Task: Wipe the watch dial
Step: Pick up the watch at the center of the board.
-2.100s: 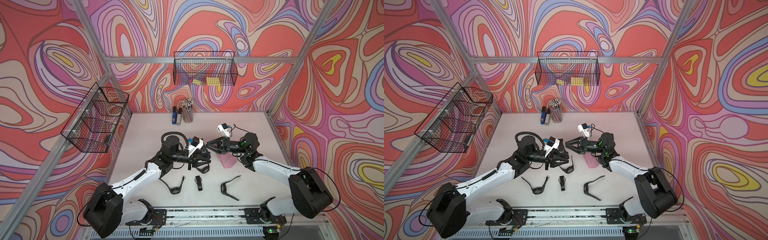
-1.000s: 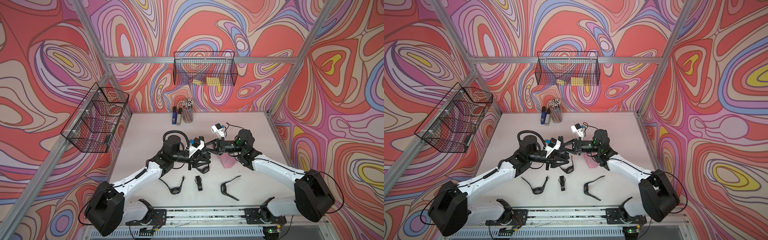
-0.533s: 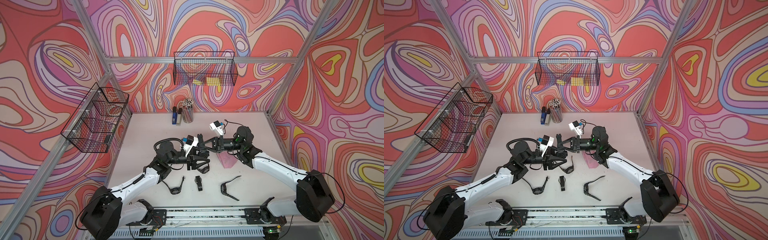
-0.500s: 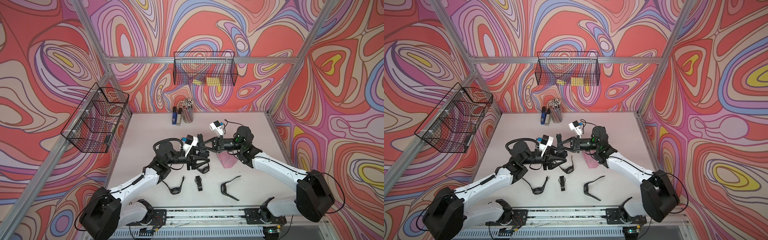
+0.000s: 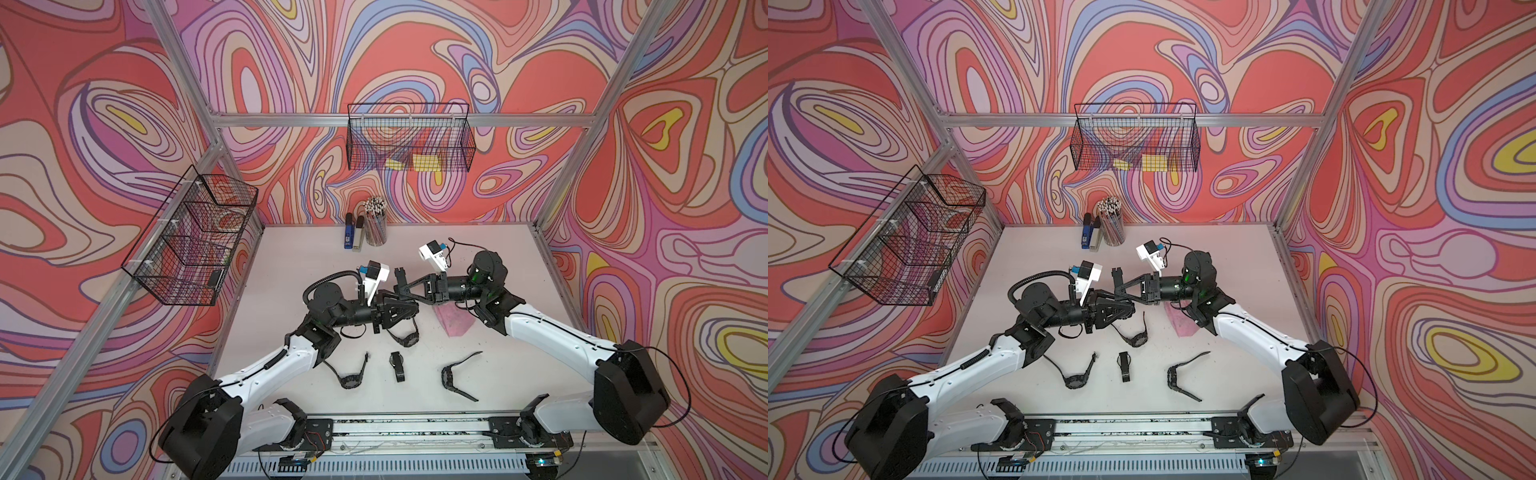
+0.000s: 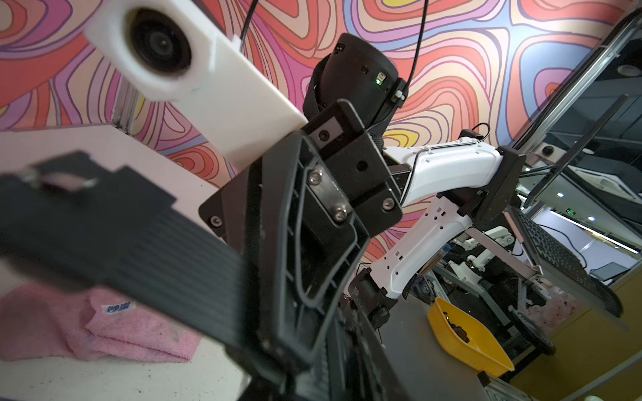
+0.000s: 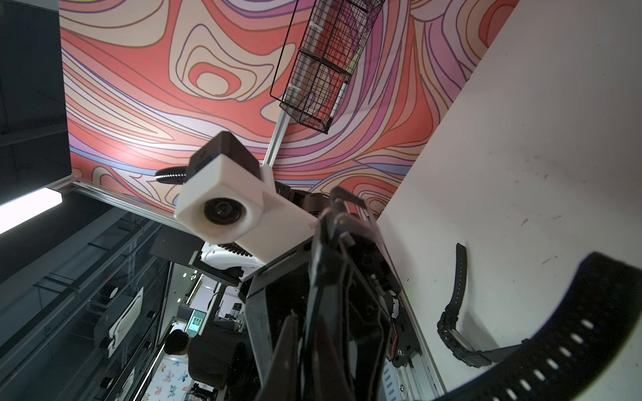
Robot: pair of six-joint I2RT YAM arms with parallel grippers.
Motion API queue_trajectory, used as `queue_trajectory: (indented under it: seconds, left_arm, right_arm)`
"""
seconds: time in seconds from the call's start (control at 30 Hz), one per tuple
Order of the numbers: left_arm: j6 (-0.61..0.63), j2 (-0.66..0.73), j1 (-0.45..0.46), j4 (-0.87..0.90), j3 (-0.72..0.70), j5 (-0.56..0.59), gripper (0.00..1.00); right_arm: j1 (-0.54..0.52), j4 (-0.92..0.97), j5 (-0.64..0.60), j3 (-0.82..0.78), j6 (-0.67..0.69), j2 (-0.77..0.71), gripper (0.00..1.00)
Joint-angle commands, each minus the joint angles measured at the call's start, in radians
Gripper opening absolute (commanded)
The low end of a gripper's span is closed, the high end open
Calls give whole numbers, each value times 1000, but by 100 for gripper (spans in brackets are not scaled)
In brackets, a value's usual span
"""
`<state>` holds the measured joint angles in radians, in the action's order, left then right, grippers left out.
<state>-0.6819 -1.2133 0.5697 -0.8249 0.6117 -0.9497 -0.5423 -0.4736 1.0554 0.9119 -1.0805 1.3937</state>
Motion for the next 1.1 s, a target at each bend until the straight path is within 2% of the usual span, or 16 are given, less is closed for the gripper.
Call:
queue_trajectory:
  seconds: [0.0,0.1,0.23,0.33,0.5,0.73,0.83,0.9,1.07]
  left_arm:
    - [-170,-31,-15,-242,29,-48,21]
    - [-253,-72,-29,-343,32,-57,17]
    - [-315,-117,-31,-421,52,-87,18]
    - [-352,-135,-31,-471,57,-107,32]
    - [-354,-137,-31,-464,57,-109,35]
    - [-354,-146,-31,-455,56,-102,10]
    - [-355,-143,-31,-459,56,-86,4]
    - [-355,-141,-31,-460,54,-73,1]
    - [-359,-140,-31,-478,47,-43,0]
  right_arm:
    - [1,118,-17,22,126,-19,0]
    - [1,189,-22,35,186,-35,0]
    - [4,230,-28,44,221,-39,0]
    - [4,231,-25,47,225,-33,0]
    - [9,242,-13,54,243,-23,0]
    - [22,266,-18,62,258,-28,0]
    - [22,268,-28,65,260,-26,1]
    - [22,264,-35,67,260,-21,9]
    - [23,255,-43,67,263,-16,53]
